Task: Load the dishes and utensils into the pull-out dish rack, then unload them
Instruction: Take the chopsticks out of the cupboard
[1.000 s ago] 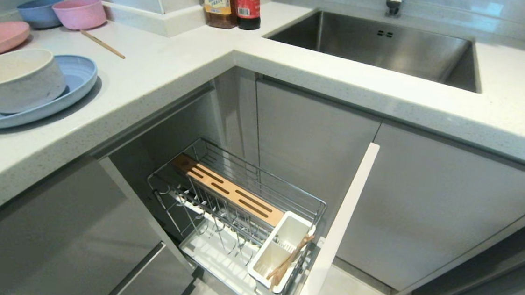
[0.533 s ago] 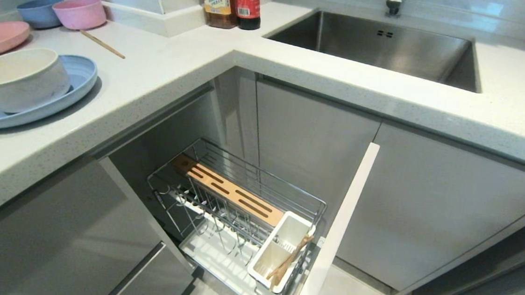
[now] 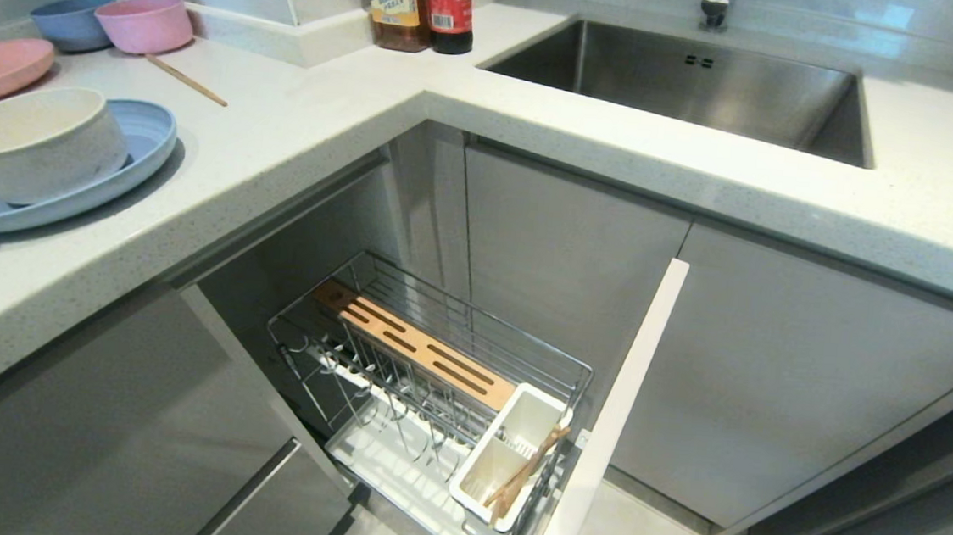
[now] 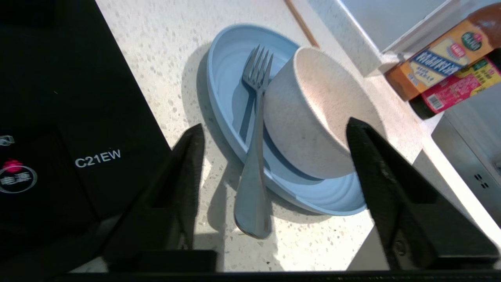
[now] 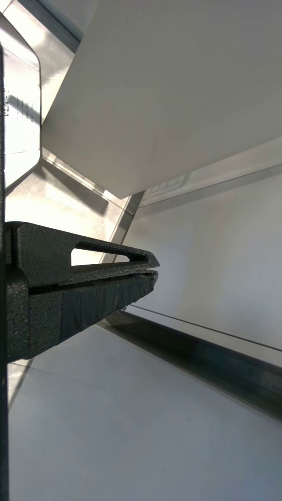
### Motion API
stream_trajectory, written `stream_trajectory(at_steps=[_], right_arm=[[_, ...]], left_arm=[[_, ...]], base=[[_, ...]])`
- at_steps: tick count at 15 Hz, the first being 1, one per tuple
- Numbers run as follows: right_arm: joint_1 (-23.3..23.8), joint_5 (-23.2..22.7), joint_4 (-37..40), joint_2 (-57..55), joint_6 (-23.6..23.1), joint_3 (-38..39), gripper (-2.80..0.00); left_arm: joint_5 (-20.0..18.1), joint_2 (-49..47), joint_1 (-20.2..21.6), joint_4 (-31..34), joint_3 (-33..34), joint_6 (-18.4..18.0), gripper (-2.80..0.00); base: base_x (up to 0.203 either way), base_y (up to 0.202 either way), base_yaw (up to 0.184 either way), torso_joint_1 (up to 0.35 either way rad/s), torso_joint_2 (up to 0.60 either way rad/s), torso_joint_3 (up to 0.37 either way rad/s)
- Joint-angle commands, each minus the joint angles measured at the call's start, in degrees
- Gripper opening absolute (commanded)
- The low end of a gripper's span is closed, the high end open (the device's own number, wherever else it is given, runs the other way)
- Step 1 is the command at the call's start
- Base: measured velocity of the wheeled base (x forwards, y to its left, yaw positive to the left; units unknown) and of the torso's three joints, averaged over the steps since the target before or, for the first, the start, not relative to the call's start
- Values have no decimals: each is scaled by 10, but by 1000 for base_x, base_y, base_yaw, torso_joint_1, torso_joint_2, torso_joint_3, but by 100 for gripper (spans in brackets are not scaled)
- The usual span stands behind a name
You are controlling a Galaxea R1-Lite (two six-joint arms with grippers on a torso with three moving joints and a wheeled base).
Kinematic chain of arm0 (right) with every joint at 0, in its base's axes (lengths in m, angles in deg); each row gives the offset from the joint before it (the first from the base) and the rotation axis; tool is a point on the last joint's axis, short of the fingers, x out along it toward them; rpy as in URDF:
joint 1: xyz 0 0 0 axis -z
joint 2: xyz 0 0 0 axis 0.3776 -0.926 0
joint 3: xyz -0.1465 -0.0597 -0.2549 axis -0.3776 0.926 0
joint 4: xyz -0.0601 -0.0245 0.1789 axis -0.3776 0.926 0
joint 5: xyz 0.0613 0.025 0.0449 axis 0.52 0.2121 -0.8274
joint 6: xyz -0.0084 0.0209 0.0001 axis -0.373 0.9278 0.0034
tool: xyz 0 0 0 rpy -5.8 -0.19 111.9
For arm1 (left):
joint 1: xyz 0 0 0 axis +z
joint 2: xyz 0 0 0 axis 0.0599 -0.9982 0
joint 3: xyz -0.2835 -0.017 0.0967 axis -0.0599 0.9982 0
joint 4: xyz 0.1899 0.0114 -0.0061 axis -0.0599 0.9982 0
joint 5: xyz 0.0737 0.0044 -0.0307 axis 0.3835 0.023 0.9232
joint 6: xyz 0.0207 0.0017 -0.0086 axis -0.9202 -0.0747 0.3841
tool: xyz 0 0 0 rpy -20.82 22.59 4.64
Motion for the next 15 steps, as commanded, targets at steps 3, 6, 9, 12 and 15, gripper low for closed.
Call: stream_trajectory(at_steps=[3, 6, 9, 12, 15], right_arm=[[0, 0, 0, 0, 0, 1, -280], [0, 0, 0, 0, 0, 1, -280], [0, 0, 0, 0, 0, 1, -280], [0, 0, 0, 0, 0, 1, -280], [0, 0, 0, 0, 0, 1, -280]], left_arm=[[31, 46, 1, -1, -1, -3, 0], [79, 96, -2, -5, -15, -62, 0], [88, 110, -5, -4, -97, -87, -137], [85, 108, -28, -3, -193, -95, -280], [83, 68, -61, -3, -299, -95, -280]], base=[[0, 0, 0, 0, 0, 0], [0, 0, 0, 0, 0, 0], [0, 0, 0, 0, 0, 0], [0, 0, 0, 0, 0, 0], [0, 0, 0, 0, 0, 0]])
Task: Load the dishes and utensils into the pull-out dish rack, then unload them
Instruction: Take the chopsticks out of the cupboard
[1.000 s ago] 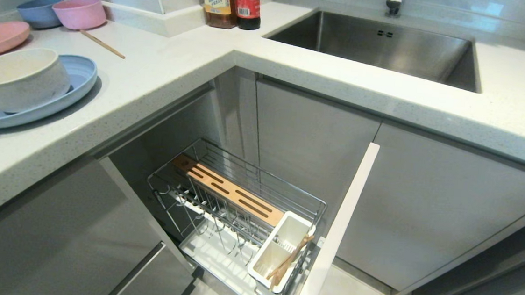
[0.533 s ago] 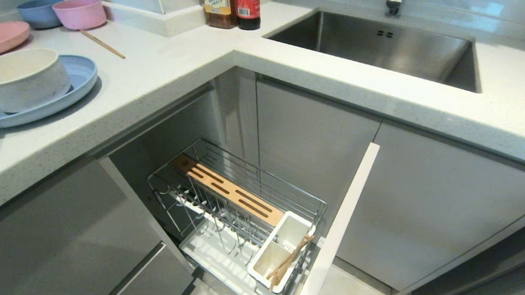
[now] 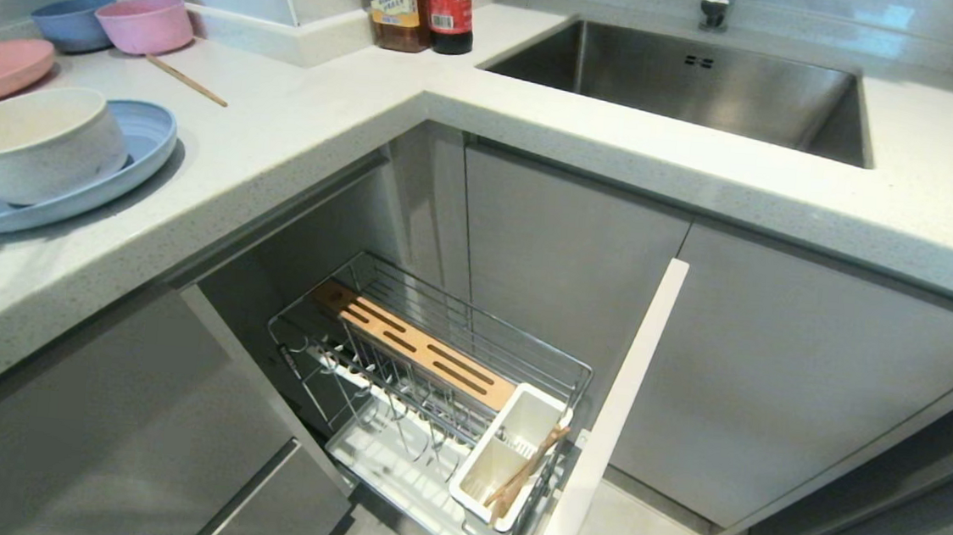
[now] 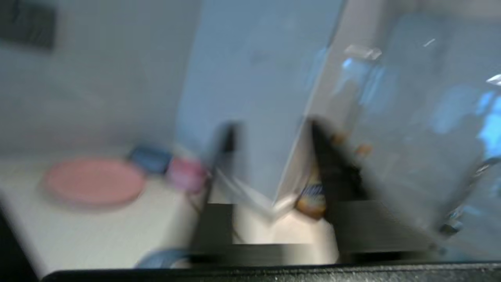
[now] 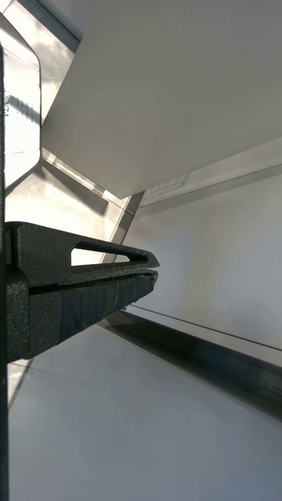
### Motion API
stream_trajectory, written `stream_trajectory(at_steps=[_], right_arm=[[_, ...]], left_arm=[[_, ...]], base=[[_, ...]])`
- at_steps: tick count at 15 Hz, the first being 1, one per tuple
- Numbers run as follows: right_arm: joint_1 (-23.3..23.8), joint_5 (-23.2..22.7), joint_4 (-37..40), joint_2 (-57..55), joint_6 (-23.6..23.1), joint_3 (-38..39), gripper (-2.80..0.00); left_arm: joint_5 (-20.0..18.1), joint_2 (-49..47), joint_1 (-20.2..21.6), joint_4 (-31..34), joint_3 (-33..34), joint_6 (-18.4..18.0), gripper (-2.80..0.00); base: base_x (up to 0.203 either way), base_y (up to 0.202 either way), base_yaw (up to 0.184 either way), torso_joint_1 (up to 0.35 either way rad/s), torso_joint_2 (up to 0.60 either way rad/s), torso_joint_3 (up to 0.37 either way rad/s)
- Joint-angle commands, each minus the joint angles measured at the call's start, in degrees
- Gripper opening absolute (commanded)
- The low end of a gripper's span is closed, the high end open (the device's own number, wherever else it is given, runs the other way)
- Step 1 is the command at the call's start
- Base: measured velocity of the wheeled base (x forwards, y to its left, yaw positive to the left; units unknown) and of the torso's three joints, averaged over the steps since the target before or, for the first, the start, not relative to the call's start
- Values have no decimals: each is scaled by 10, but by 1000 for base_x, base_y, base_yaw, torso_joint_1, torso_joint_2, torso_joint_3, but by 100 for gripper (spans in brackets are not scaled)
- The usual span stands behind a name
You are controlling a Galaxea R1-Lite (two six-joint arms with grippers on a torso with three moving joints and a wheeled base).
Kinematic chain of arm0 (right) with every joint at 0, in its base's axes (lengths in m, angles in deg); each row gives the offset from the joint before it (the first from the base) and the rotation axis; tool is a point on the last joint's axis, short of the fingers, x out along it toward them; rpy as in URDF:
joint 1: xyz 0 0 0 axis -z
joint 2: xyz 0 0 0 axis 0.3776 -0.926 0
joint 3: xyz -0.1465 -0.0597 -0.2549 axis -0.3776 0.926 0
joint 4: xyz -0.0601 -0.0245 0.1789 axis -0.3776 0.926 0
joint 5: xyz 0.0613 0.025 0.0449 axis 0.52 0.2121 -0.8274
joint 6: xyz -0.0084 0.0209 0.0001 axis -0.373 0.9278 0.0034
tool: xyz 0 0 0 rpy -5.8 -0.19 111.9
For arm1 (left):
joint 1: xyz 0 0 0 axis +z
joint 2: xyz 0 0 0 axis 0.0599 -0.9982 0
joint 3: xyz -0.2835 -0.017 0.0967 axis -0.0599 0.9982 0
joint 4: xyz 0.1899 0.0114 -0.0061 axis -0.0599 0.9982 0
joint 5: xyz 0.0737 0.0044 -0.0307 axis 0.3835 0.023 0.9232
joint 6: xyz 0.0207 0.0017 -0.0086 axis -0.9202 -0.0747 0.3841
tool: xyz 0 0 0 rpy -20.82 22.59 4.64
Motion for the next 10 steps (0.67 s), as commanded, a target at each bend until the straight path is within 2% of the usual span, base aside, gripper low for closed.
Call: stream_trajectory(at_steps=[1, 3, 5, 7, 10], right_arm=[[0, 0, 0, 0, 0, 1, -280], [0, 0, 0, 0, 0, 1, -280], [0, 0, 0, 0, 0, 1, -280], [0, 0, 0, 0, 0, 1, -280], [0, 0, 0, 0, 0, 1, -280]], left_arm=[[1, -41, -26, 0, -57, 4, -280], [24, -78, -85, 2, -97, 6, -280], [61, -113, -174, 29, -137, 6, -280], [100, -149, -286, 87, -176, 7, -280], [156, -186, -461, 187, -177, 5, -280]], base=[[0, 0, 0, 0, 0, 0], [0, 0, 0, 0, 0, 0], [0, 0, 0, 0, 0, 0], [0, 0, 0, 0, 0, 0], [0, 0, 0, 0, 0, 0]])
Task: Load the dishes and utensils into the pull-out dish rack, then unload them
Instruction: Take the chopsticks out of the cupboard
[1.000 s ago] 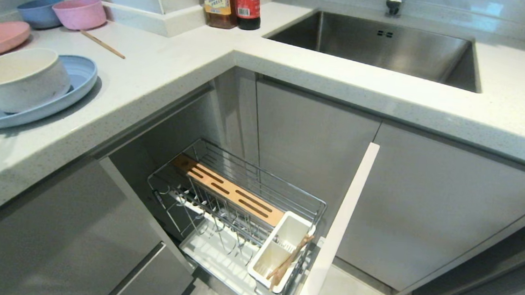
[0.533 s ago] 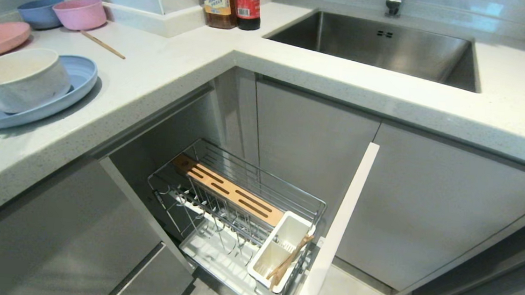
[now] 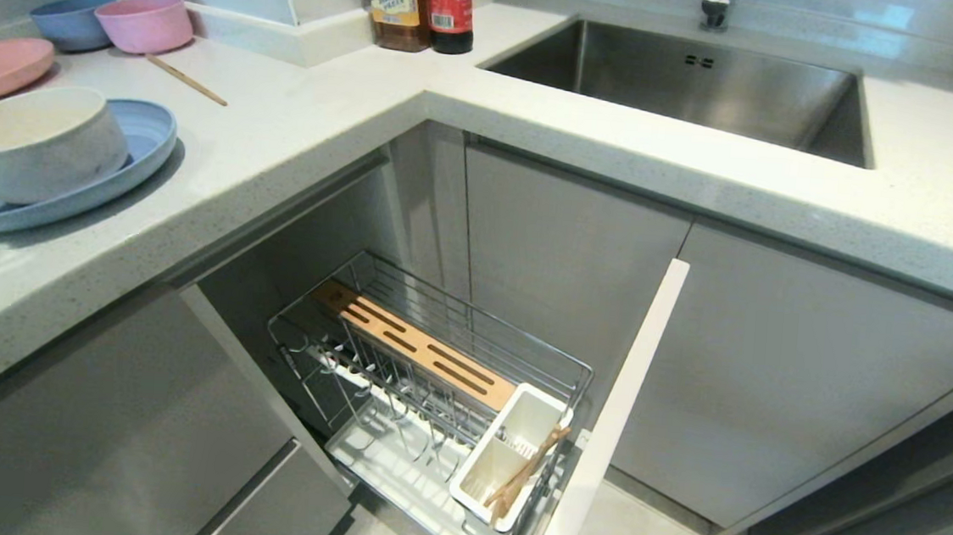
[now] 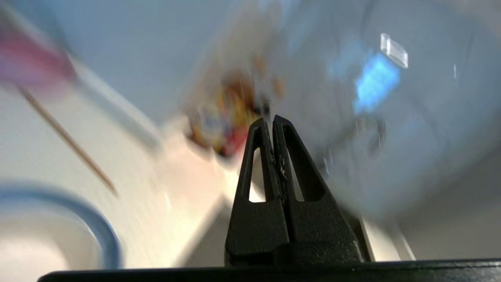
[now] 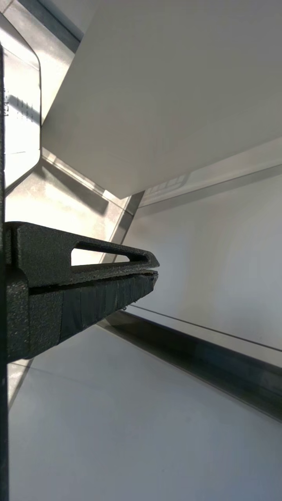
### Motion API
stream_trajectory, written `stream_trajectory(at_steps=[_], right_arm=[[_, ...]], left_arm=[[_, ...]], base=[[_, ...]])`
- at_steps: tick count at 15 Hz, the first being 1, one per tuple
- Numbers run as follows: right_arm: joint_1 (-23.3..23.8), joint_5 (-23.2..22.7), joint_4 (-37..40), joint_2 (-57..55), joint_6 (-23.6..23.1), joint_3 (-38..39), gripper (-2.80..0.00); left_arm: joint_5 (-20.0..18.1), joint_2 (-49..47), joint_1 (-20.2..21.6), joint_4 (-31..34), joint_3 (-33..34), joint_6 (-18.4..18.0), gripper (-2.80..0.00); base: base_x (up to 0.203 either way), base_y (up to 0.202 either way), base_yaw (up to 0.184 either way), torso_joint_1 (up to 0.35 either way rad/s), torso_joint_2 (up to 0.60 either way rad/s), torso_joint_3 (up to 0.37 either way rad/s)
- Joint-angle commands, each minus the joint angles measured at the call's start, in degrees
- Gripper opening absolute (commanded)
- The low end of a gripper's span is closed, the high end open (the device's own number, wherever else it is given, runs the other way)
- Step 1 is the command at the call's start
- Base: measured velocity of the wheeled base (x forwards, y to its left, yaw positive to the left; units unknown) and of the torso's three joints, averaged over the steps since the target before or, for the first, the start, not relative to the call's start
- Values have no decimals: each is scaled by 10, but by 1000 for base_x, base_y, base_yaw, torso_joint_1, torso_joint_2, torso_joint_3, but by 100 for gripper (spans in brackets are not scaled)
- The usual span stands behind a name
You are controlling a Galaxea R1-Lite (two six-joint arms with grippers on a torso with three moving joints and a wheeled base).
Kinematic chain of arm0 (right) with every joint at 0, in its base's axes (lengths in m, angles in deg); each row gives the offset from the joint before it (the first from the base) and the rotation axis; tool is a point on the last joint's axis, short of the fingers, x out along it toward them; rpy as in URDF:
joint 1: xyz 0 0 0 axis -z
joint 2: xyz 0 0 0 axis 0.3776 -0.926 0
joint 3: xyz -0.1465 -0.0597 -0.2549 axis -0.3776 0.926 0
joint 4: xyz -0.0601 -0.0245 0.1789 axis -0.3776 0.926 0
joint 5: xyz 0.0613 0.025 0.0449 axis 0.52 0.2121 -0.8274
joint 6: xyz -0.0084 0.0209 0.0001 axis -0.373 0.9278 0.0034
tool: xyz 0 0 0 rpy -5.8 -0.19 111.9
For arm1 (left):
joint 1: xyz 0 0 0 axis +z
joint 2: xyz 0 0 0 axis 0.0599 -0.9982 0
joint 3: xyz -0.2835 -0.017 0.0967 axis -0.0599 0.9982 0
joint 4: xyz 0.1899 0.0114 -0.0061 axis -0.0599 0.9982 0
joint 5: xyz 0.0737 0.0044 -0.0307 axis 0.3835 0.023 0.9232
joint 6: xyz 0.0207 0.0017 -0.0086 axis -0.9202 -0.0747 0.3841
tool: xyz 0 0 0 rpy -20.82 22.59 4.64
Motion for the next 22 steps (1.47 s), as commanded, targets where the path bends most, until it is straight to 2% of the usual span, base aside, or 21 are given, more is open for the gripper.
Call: stream_trajectory(at_steps=[1, 4, 9, 12, 16, 18, 20, 22], right_arm=[[0, 0, 0, 0, 0, 1, -280], [0, 0, 0, 0, 0, 1, -280], [0, 0, 0, 0, 0, 1, -280], [0, 0, 0, 0, 0, 1, -280], [0, 0, 0, 0, 0, 0, -280], [0, 0, 0, 0, 0, 1, -280], [0, 0, 0, 0, 0, 1, -280], [0, 0, 0, 0, 0, 0, -280]], left_arm=[[14, -33, -79, 45, 15, -1, -280], [28, -49, -157, 112, 56, -47, -280], [30, -77, -295, 217, 80, -54, -280], [33, -115, -309, 278, 80, -55, -280], [42, -192, -322, 394, 62, -52, -280], [40, -225, -324, 423, 54, -49, -280], [40, -260, -324, 440, 39, -30, -280], [20, -298, -333, 483, -6, 21, -280]], base=[[0, 0, 0, 0, 0, 0], [0, 0, 0, 0, 0, 0], [0, 0, 0, 0, 0, 0], [0, 0, 0, 0, 0, 0], [0, 0, 0, 0, 0, 0], [0, 0, 0, 0, 0, 0], [0, 0, 0, 0, 0, 0], [0, 0, 0, 0, 0, 0]])
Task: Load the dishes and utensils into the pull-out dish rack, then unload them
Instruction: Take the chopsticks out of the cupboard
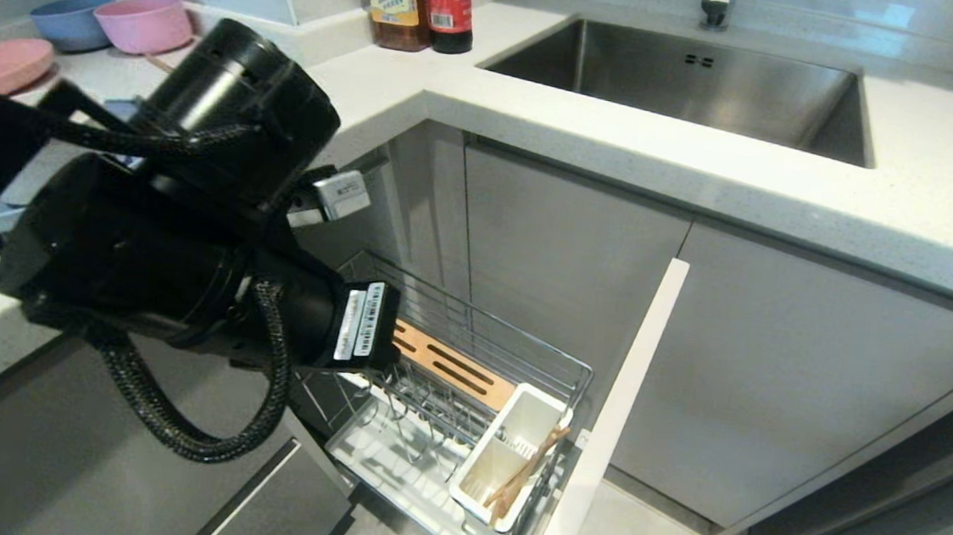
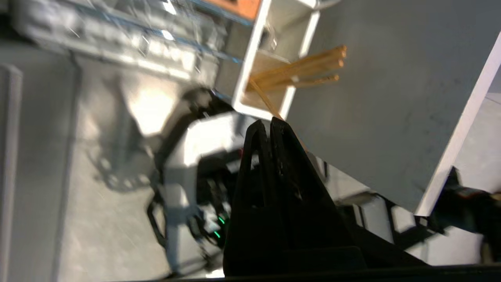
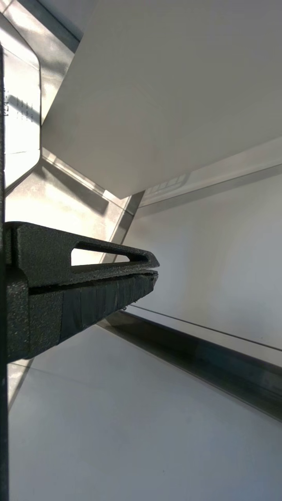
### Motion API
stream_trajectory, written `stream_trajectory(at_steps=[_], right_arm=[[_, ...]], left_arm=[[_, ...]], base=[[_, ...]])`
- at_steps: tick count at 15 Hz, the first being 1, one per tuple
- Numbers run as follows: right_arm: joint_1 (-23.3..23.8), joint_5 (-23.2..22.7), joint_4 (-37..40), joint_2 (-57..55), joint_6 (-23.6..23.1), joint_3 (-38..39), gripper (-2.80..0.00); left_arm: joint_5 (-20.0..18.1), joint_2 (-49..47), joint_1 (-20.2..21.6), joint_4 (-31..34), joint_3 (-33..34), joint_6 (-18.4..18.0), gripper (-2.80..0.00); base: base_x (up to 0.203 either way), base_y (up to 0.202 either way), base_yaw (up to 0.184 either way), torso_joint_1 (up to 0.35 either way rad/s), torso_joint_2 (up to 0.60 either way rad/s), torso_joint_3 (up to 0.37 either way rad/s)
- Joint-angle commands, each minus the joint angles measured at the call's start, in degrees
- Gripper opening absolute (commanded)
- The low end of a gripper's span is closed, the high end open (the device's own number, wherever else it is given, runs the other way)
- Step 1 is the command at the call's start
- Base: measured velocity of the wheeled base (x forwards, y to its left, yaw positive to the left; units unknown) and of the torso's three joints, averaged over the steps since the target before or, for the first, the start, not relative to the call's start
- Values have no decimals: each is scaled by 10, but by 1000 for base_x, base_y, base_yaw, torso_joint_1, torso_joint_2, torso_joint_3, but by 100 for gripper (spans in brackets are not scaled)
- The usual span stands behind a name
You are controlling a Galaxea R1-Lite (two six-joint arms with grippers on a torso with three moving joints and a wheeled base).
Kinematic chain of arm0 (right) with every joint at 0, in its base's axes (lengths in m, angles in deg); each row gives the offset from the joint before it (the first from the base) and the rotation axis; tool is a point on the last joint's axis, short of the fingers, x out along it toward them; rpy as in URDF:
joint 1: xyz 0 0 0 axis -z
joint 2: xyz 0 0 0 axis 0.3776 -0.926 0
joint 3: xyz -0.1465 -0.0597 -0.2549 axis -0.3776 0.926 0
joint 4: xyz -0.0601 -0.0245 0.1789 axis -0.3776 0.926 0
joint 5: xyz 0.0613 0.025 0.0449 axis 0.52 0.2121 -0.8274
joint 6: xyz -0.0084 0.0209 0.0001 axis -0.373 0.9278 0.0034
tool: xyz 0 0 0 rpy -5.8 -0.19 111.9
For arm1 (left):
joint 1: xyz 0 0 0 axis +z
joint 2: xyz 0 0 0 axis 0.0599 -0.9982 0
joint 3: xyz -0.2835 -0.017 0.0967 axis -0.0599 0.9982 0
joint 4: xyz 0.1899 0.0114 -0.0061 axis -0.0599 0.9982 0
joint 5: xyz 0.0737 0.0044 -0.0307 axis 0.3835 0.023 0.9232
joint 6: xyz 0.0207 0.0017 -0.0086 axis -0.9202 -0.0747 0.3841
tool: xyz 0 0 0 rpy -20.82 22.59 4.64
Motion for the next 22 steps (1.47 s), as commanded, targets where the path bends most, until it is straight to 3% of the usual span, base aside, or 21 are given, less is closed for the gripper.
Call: stream_trajectory(at_steps=[1, 2, 3, 7, 9, 13, 22], right_arm=[[0, 0, 0, 0, 0, 1, -280], [0, 0, 0, 0, 0, 1, -280], [0, 0, 0, 0, 0, 1, -280], [0, 0, 0, 0, 0, 1, -280], [0, 0, 0, 0, 0, 1, -280], [0, 0, 0, 0, 0, 1, -280], [0, 0, 0, 0, 0, 1, -280]], left_arm=[[-20, -49, -7, 28, -31, 32, -280], [-41, -64, -13, 40, -43, 52, -280], [-50, -83, -15, 42, -46, 68, 0], [-63, -159, -17, 39, -76, 138, 0], [-94, -187, -15, 43, -89, 159, 0], [-194, -211, -13, 72, -101, 162, 0], [-232, -263, 2, 80, -109, 162, 0]], base=[[0, 0, 0, 0, 0, 0], [0, 0, 0, 0, 0, 0], [0, 0, 0, 0, 0, 0], [0, 0, 0, 0, 0, 0], [0, 0, 0, 0, 0, 0], [0, 0, 0, 0, 0, 0], [0, 0, 0, 0, 0, 0]])
